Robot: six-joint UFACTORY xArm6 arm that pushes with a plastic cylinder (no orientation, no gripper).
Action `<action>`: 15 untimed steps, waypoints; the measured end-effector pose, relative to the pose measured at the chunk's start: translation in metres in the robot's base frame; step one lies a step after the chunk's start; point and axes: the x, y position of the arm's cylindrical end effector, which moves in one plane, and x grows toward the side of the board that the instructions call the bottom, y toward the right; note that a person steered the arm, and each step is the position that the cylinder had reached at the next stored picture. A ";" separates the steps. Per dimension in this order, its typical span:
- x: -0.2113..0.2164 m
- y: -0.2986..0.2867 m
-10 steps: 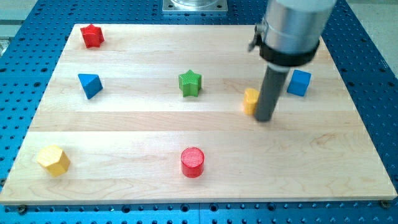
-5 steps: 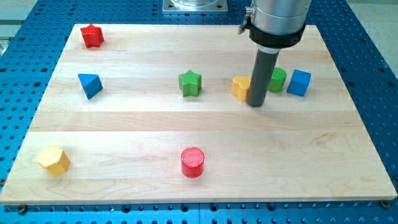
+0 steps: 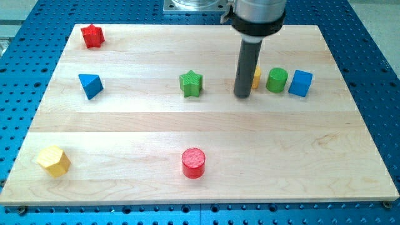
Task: Slide the red circle horizontally to the green star
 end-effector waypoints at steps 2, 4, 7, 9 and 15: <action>0.167 0.000; 0.181 -0.063; 0.052 -0.094; 0.147 -0.103; 0.110 -0.029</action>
